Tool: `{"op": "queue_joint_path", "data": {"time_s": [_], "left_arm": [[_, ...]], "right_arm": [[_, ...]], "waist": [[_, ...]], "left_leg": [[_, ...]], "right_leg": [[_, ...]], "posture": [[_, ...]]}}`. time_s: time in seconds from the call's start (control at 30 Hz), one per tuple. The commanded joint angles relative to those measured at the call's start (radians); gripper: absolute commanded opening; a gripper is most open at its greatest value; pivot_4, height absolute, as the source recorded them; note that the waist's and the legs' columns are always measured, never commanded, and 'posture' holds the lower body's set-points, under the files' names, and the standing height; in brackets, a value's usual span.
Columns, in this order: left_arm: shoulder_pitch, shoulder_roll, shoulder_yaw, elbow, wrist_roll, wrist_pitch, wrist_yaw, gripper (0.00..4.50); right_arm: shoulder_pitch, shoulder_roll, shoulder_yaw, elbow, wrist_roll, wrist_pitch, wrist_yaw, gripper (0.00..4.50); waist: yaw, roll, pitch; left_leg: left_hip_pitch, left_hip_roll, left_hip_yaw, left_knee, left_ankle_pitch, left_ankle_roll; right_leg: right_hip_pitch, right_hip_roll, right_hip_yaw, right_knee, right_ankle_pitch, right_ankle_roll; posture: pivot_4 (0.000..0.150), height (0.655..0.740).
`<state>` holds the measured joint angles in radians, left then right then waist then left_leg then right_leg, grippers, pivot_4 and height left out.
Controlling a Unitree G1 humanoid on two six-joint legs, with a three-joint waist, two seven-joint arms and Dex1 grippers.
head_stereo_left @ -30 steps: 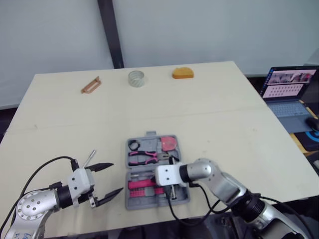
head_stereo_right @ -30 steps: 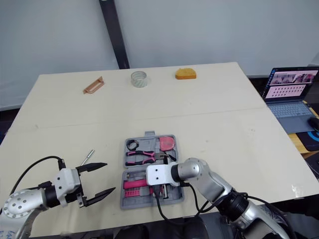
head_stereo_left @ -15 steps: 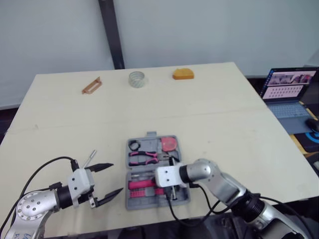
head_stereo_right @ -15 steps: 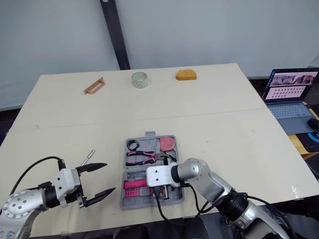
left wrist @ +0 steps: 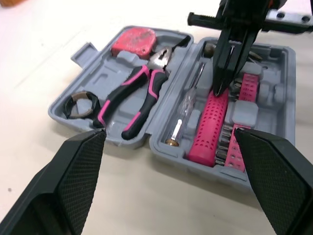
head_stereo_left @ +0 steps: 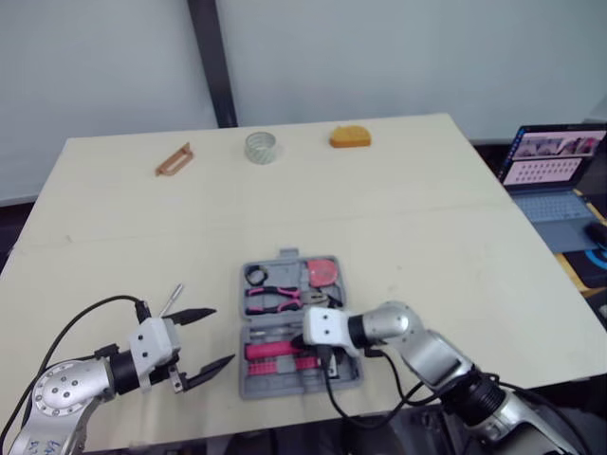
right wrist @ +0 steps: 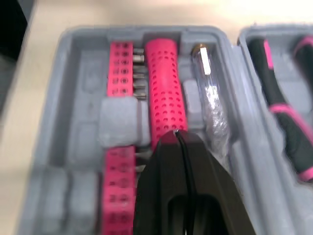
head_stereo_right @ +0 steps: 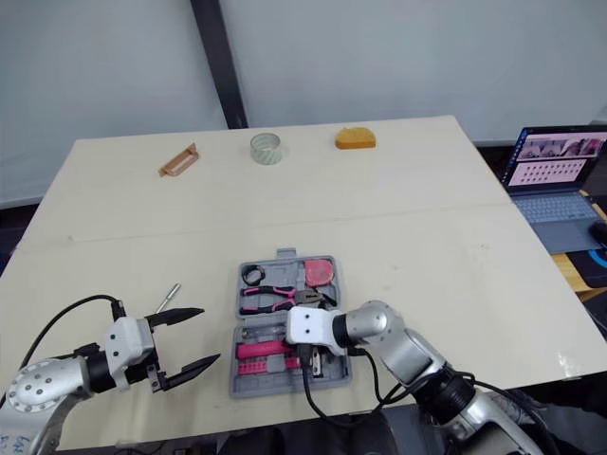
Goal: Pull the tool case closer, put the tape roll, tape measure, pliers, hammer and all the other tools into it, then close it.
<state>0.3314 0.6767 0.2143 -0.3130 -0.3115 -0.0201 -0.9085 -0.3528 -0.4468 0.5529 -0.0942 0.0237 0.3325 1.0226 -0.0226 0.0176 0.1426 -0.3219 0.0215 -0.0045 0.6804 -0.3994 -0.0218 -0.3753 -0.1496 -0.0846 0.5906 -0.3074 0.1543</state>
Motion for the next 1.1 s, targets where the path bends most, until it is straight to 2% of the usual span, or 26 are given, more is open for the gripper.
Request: {"op": "queue_joint_path", "data": {"time_s": [0.03, 0.07, 0.17, 0.4, 0.53, 0.7, 0.87, 1.1], "left_arm": [[-0.020, 0.008, 0.012, -0.028, -0.028, 0.036, 0.010, 4.50], [-0.026, 0.009, 0.017, -0.026, -0.039, 0.055, 0.010, 4.50], [-0.037, 0.014, 0.049, -0.018, -0.066, 0.102, 0.015, 4.50], [-0.013, 0.037, 0.225, 0.086, -0.115, 0.160, 0.027, 4.50], [0.008, 0.053, 0.355, 0.154, -0.129, 0.165, 0.036, 4.50], [0.067, 0.067, 0.479, 0.271, -0.110, 0.108, 0.013, 4.50], [0.087, 0.070, 0.520, 0.357, -0.096, 0.050, 0.007, 4.50], [0.095, 0.077, 0.548, 0.439, -0.093, -0.002, 0.003, 4.50]], "right_arm": [[0.007, -0.008, -0.126, -0.095, 0.147, 0.124, 0.030, 0.04], [0.005, -0.018, -0.167, -0.119, 0.178, 0.159, 0.027, 0.04], [0.015, -0.076, -0.313, -0.165, 0.270, 0.246, 0.015, 0.88], [0.163, -0.262, -0.578, -0.120, 0.349, 0.237, 0.032, 4.41], [0.250, -0.302, -0.719, -0.054, 0.367, 0.191, -0.005, 4.47], [0.309, -0.264, -0.868, 0.080, 0.311, -0.029, -0.123, 4.47], [0.294, -0.280, -0.904, 0.185, 0.352, -0.011, -0.106, 4.47], [0.292, -0.286, -0.900, 0.182, 0.365, -0.013, -0.098, 4.47]], "waist": [[-0.001, 0.001, 0.014], [-0.001, 0.001, 0.018], [-0.002, 0.001, 0.020], [0.002, -0.004, 0.024], [0.003, -0.008, 0.028], [-0.002, -0.012, 0.030], [-0.003, -0.012, 0.030], [-0.002, -0.012, 0.031]], "left_leg": [[-0.001, 0.000, 0.000, 0.000, 0.000, 0.000], [-0.002, 0.001, 0.000, 0.001, 0.000, 0.000], [-0.010, 0.002, -0.001, 0.003, 0.000, 0.000], [-0.015, 0.002, 0.002, 0.002, 0.000, -0.001], [-0.014, 0.003, 0.005, 0.003, 0.000, -0.001], [-0.013, 0.005, 0.011, 0.003, 0.000, -0.001], [-0.013, 0.006, 0.013, 0.003, 0.000, -0.001], [-0.013, 0.006, 0.013, 0.003, 0.000, -0.001]], "right_leg": [[-0.001, 0.000, -0.001, 0.000, 0.000, 0.000], [-0.002, 0.001, -0.002, 0.001, 0.000, 0.000], [-0.009, 0.001, -0.005, 0.002, 0.001, 0.001], [-0.015, 0.000, -0.009, 0.003, 0.001, 0.002], [-0.015, 0.000, -0.008, 0.003, 0.002, 0.002], [-0.016, 0.000, -0.008, 0.002, 0.005, 0.001], [-0.018, 0.000, -0.008, 0.003, 0.006, 0.001], [-0.018, 0.000, -0.008, 0.003, 0.006, 0.001]], "posture": [[0.150, 0.7400], [0.150, 0.7400], [0.150, 0.7400], [0.150, 0.7400], [0.150, 0.7400], [0.150, 0.7400], [0.150, 0.7400], [0.150, 0.7400]]}}
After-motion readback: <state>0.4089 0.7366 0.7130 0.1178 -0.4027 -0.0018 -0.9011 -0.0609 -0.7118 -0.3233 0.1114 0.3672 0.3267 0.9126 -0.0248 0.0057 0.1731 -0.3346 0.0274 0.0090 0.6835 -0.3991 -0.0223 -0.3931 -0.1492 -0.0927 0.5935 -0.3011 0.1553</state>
